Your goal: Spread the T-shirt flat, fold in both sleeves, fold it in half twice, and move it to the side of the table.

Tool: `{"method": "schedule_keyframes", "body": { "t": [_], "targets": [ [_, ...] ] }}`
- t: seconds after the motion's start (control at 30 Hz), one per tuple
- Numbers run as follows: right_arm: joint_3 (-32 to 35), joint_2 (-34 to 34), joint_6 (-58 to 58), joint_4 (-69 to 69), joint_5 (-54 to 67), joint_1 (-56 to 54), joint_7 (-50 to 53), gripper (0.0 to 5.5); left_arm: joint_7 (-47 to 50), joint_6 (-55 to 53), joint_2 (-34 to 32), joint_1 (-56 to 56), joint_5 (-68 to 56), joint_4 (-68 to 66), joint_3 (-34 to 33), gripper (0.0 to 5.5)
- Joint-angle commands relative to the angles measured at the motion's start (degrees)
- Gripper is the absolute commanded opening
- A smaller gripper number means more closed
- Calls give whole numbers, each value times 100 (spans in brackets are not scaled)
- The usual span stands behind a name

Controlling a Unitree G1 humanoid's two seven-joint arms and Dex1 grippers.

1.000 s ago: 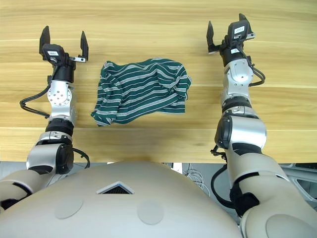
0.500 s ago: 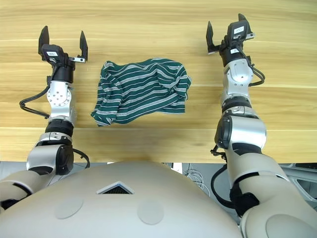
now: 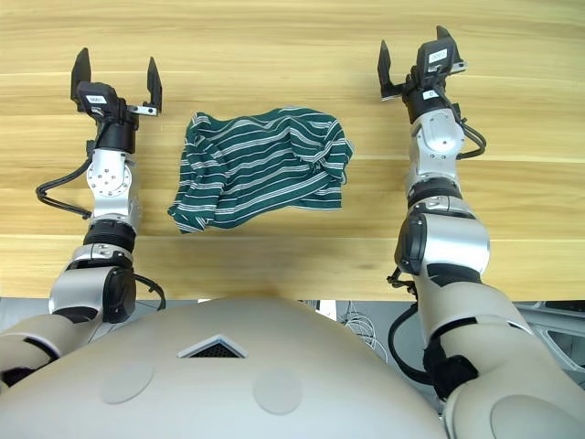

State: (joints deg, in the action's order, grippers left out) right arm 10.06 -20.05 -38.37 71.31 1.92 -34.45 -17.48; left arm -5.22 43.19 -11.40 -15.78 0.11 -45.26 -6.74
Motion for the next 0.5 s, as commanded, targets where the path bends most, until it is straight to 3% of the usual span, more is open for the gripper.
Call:
{"method": "schedule_keyframes", "body": {
  "t": [0.03,0.23,0.33,0.37,0.4,0.5],
  "targets": [
    [-7,-2,84,49,-32,-128,-46,483,-4,-51,-31,50,2,11,-2,540],
    [35,21,144,47,49,-128,-228,483,-38,-73,-24,50,-30,12,-6,540],
    [194,-2,352,-637,880,73,-2324,483,-855,-1113,44,591,-1229,1270,-138,540],
    [159,-160,676,-1359,1305,378,-3165,483,-1080,-1651,-124,1098,-1583,2272,-69,540],
    [123,-483,1749,-2720,1970,935,-3685,483,-1152,-2429,-425,1754,-2029,3534,-63,540],
    [253,-1666,4332,-6621,3522,2859,-3992,483,-1013,-4360,-1277,3416,-3226,6695,-162,540]
  ]
}}
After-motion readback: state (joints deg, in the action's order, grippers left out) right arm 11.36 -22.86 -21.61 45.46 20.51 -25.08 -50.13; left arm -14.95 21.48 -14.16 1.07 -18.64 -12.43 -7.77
